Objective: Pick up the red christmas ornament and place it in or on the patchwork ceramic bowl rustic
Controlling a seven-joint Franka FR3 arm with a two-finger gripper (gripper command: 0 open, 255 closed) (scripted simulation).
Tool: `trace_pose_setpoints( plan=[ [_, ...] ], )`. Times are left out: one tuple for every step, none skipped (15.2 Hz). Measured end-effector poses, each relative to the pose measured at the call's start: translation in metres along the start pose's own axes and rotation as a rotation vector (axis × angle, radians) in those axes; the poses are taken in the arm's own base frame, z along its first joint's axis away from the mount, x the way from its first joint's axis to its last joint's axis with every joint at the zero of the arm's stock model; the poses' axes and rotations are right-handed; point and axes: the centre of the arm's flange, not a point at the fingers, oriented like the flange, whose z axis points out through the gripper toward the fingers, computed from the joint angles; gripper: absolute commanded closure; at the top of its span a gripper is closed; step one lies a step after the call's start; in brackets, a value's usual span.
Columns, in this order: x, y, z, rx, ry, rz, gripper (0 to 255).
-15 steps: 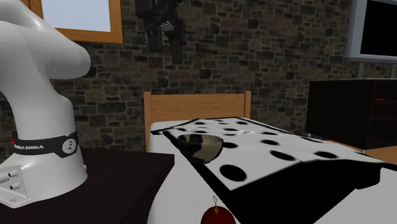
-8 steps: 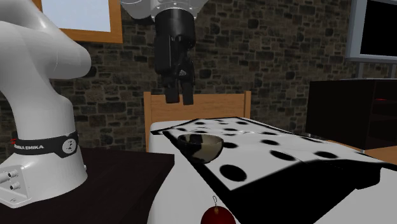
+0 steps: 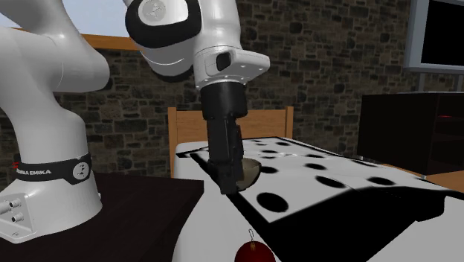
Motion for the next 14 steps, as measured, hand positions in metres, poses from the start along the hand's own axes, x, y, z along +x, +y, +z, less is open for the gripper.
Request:
trace_pose_setpoints(
  plan=[
    [0.001,-0.002,0.012,-0.007,0.007,-0.006,0],
    [0.002,-0.001,0.023,-0.015,0.013,-0.011,0],
    [0.004,0.001,0.035,-0.021,0.019,-0.015,0],
    [0.011,-0.003,0.048,-0.027,0.026,-0.027,0],
    [0.013,-0.006,0.059,-0.033,0.032,-0.034,0],
    [0.014,-0.006,0.07,-0.034,0.036,-0.037,0],
    [0.013,-0.006,0.077,-0.035,0.038,-0.04,0],
    [0.013,-0.007,0.083,-0.035,0.039,-0.042,0],
    [0.013,-0.007,0.09,-0.035,0.039,-0.042,0],
    [0.014,-0.008,0.095,-0.035,0.04,-0.043,0],
    [0.015,-0.008,0.101,-0.035,0.04,-0.044,0],
    [0.014,-0.007,0.105,-0.035,0.04,-0.044,0],
    [0.014,-0.008,0.109,-0.035,0.04,-0.044,0],
    [0.014,-0.008,0.112,-0.035,0.04,-0.044,0]
  ],
)
